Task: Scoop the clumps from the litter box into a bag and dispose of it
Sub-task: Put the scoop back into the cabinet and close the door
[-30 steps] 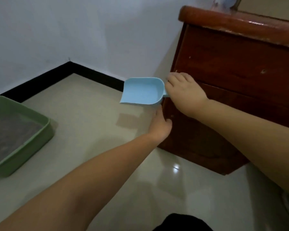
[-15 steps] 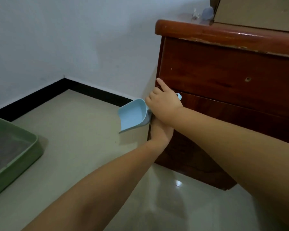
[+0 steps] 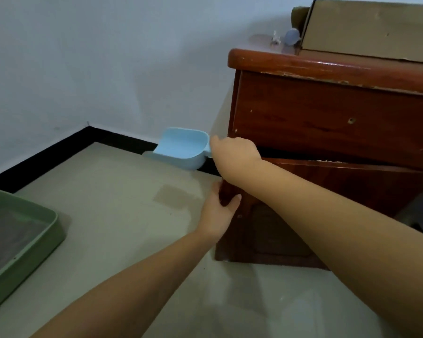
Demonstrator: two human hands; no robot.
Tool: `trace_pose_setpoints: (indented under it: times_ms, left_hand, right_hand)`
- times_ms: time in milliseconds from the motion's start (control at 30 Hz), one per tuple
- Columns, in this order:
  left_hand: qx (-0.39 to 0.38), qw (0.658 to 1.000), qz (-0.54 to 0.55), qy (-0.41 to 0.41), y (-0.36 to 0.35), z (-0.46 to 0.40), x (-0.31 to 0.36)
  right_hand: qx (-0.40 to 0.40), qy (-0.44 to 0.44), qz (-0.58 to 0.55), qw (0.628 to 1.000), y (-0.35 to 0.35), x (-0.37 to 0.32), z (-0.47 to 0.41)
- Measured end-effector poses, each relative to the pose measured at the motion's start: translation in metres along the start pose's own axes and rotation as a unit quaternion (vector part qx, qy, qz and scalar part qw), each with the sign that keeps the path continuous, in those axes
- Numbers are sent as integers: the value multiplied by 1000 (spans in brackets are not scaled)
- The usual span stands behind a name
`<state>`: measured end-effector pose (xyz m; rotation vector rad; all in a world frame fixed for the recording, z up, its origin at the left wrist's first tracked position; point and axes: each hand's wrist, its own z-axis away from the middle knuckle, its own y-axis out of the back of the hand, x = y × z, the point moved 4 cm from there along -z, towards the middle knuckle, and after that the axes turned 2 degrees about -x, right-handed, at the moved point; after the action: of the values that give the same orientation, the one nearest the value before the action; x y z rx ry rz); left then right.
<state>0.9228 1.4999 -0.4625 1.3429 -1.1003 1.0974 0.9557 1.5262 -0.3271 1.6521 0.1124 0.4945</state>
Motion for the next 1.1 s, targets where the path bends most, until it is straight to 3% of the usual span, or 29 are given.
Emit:
trace_pose_setpoints:
  times_ms: [100,233,333,400,500,633,833,967,1100]
  left_hand:
    - [-33,999,-28,-12,6,32,1]
    - [-117,986,-93,-75,6,65,0]
    - [-200,947,-159,-195,-5,95,5]
    - [-287,920,-153,-220,-20,115,5]
    - [-399,878,-130,-230,-49,147,0]
    - [-466,817,-107,-321,-100,191,0]
    - [-448,813,-110,-355,-180,245,14]
    - [-363,825,-138,-410,-223,266,22]
    - [-334,838,-190,-386,-266,283,36]
  right_hand:
    - [22,-29,-50,998,1,-1,32]
    - [-28,-72,-90,993,5,-5,75]
    - [-139,-95,-135,976,9,3,107]
    - [-192,-137,-125,964,7,16,131]
    - [-234,-241,-85,938,2,45,169]
    - [-264,-344,-88,897,1,70,219]
    - [-276,-399,-5,874,-9,97,278]
    - [-264,-400,45,876,-12,112,309]
    - [-266,-395,53,878,-17,133,333]
